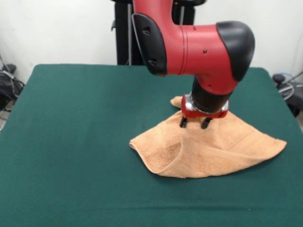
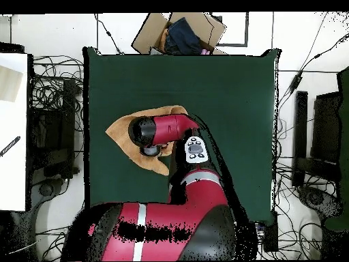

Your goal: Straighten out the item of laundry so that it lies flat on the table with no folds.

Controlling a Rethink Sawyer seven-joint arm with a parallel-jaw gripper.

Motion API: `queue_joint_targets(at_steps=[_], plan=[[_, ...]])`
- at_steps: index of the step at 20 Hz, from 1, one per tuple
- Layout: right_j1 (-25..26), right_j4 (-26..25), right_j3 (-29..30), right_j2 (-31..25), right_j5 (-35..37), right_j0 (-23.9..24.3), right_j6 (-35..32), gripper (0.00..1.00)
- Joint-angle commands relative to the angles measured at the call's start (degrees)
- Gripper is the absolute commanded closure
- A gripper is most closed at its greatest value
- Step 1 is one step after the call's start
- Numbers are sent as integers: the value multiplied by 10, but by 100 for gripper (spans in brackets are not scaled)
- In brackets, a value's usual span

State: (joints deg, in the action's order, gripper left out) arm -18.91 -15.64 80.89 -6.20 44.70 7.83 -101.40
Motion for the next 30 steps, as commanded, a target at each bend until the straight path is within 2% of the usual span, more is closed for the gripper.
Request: queue_joint_targets(at_steps=[1,30], plan=[[83,-27,-149,-55,-213,19,-33,0],[52,-25,-187,-51,-101,0,-34,0]])
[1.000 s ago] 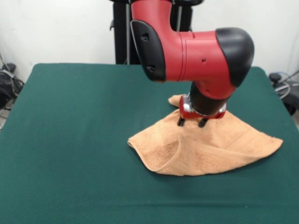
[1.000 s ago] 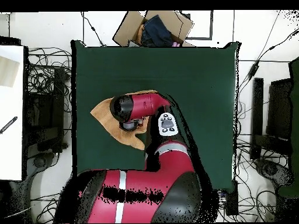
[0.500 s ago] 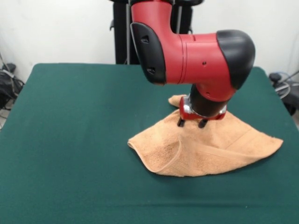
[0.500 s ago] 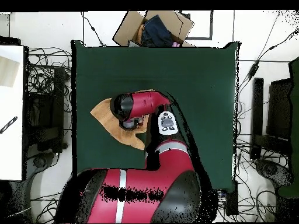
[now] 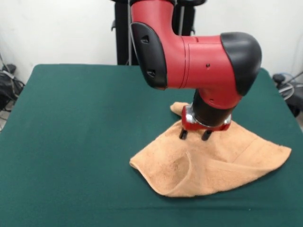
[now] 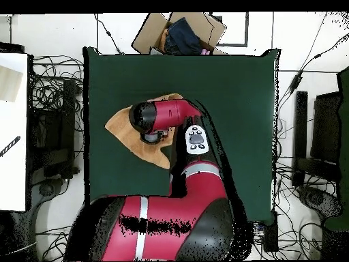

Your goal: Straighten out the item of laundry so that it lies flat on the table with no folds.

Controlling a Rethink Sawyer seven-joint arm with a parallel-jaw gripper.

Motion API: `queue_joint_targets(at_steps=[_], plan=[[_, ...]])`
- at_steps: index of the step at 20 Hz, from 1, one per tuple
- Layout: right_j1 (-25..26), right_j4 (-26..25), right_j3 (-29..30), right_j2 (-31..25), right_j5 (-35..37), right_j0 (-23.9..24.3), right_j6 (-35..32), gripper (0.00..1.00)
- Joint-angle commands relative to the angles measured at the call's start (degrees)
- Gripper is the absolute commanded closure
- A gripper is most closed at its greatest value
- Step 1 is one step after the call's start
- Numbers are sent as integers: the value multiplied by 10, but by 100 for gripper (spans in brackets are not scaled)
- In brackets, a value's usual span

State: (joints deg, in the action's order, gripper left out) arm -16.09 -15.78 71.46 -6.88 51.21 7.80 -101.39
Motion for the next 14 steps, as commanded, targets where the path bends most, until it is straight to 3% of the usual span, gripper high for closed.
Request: queue_joint_targets(at_steps=[1,8,14], plan=[[23,-22,-94,-44,-163,0,-35,0],[17,-20,-80,-42,-172,1,-36,0],[-21,-29,46,-25,-243,9,-62,0]])
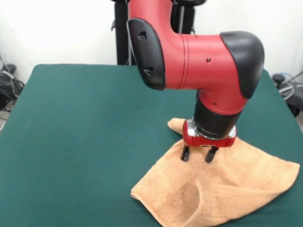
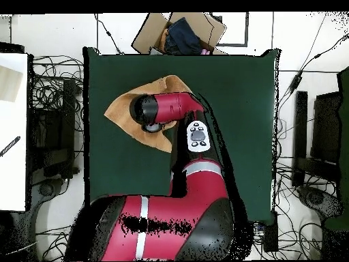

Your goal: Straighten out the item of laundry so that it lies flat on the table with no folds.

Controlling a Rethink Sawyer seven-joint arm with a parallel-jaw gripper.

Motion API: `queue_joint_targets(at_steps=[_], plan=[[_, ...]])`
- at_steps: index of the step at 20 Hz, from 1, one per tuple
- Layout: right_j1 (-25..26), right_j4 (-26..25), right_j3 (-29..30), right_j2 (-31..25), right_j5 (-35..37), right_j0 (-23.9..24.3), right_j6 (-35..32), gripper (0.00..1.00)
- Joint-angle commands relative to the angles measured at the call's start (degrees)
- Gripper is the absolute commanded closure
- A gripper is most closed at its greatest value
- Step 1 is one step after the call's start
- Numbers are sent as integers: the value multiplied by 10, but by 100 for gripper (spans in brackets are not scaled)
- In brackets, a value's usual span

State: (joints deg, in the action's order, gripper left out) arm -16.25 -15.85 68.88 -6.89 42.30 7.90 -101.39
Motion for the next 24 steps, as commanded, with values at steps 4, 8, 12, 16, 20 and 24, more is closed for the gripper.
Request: queue_joint_targets(at_steps=[4,8,12,16,20,24], plan=[[-29,-38,135,-7,-208,2,-82,0],[-41,-32,171,10,-235,-6,-92,0],[-46,-21,189,23,-256,-18,-98,0],[-59,-11,217,34,-274,-27,-108,0],[-78,1,248,32,-277,-25,-105,0],[-99,9,279,22,-277,-15,-102,0]])
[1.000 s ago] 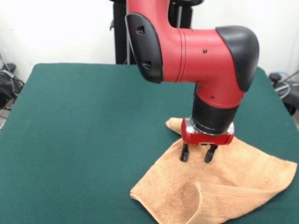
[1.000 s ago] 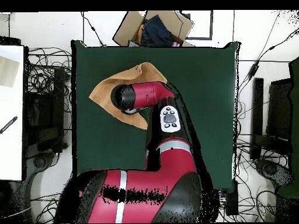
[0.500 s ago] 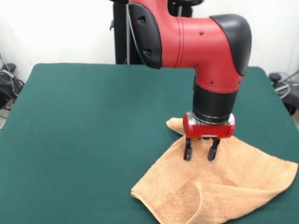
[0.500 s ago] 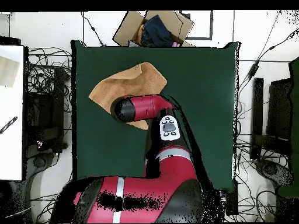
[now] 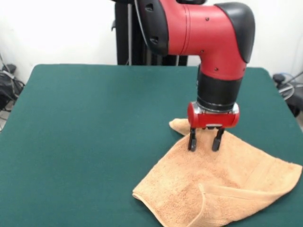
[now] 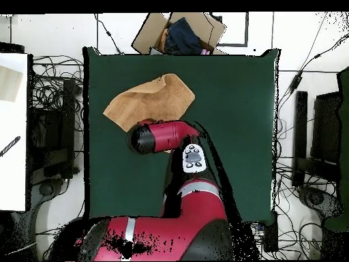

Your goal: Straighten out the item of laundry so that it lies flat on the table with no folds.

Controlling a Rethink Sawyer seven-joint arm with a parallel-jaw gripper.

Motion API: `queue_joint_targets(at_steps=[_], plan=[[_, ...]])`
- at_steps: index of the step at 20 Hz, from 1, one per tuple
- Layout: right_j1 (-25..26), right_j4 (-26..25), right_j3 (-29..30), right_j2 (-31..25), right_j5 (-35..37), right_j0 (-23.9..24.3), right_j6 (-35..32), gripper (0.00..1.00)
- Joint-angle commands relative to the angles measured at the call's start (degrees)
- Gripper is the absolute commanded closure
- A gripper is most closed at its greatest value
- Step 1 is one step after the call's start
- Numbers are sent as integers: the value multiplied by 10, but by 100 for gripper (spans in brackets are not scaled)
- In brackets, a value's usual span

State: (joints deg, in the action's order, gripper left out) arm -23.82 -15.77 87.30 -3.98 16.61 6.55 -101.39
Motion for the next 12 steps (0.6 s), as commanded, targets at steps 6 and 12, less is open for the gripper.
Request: queue_joint_targets(at_steps=[6,12], plan=[[-69,22,114,-40,22,33,-68,0],[-115,36,126,-70,59,65,-37,0]])
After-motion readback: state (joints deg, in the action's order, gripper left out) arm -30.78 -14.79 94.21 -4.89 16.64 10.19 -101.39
